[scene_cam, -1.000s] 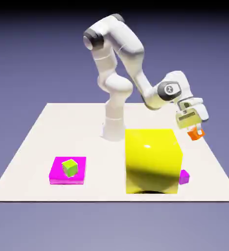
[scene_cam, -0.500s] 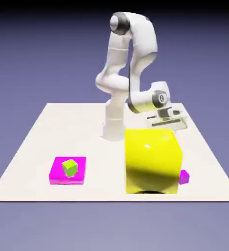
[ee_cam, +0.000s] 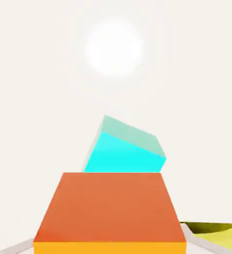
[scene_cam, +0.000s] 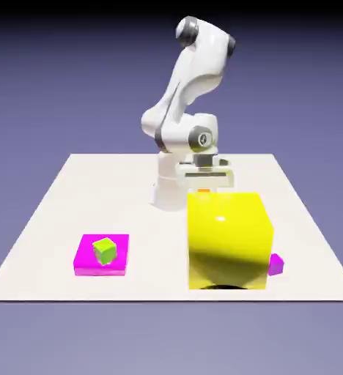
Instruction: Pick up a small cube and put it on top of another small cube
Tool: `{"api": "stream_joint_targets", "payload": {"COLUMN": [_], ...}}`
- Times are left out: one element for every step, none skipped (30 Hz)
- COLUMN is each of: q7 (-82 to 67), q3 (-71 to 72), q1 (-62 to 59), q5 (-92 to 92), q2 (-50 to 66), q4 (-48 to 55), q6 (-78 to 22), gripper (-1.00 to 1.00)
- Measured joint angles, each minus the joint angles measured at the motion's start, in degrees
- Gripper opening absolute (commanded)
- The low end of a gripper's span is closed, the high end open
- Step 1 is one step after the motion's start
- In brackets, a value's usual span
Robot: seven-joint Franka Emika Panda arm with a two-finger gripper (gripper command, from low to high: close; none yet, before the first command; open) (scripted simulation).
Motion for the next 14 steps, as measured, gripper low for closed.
{"api": "stream_joint_targets", "payload": {"q7": [0.4, 0.9, 1.3, 1.8, 2.2, 2.6, 3.1, 3.5, 4.0, 4.4, 4.8, 5.2, 5.1, 5.1], "q3": [-1.3, -2.6, -3.9, -5.2, -6.5, -7.8, -9.1, -10.4, -11.7, -13.0, -14.3, -15.3, -15.3, -15.3], "q1": [1.3, 2.5, 3.8, 5.1, 6.3, 7.6, 8.8, 10.1, 11.4, 12.6, 13.9, 14.8, 14.8, 14.9], "q5": [-0.8, -1.5, -2.3, -3.1, -3.9, -4.6, -5.4, -6.2, -7.0, -7.7, -8.5, -9.1, -9.1, -9.1], "q2": [-2.1, -4.1, -6.2, -8.3, -10.4, -12.4, -14.5, -16.6, -18.7, -20.7, -22.8, -24.4, -24.4, -24.4], "q4": [0.3, 0.5, 0.8, 1.1, 1.3, 1.6, 1.9, 2.1, 2.4, 2.7, 2.9, 3.1, 3.1, 3.1], "q6": [-1.9, -3.8, -5.7, -7.6, -9.5, -11.4, -13.3, -15.2, -17.1, -19.0, -20.9, -22.3, -22.3, -22.3], "gripper": [-1.00, -1.00, -1.00, -1.00, -1.00, -1.00, -1.00, -1.00, -1.00, -1.00, -1.00, 1.00, 1.00, 1.00]}}
